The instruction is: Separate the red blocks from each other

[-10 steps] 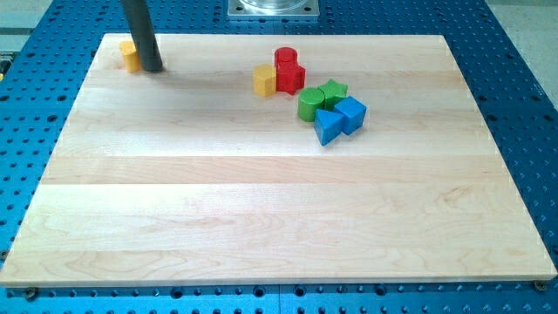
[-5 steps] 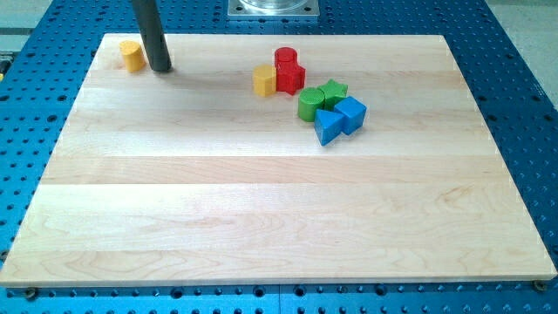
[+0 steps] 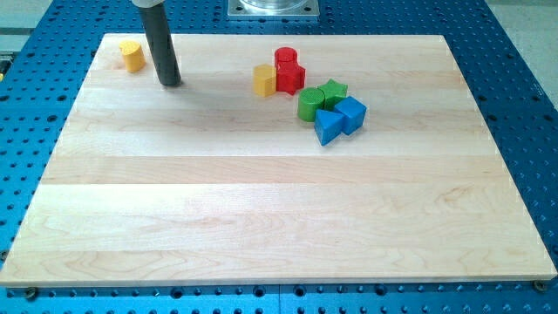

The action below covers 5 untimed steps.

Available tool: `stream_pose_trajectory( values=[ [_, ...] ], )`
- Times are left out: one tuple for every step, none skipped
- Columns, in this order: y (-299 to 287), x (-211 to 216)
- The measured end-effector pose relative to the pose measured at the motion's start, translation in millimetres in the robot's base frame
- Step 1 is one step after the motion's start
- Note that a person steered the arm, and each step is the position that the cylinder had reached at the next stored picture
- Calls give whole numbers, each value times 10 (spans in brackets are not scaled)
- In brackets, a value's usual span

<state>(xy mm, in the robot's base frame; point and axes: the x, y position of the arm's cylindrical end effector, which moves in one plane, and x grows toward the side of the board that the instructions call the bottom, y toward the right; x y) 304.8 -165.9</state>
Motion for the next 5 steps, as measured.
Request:
stream_pose_trajectory(
  values=[
    [43, 0],
    [52, 48],
    [96, 65],
    [197, 36],
    [369, -122]
  ],
)
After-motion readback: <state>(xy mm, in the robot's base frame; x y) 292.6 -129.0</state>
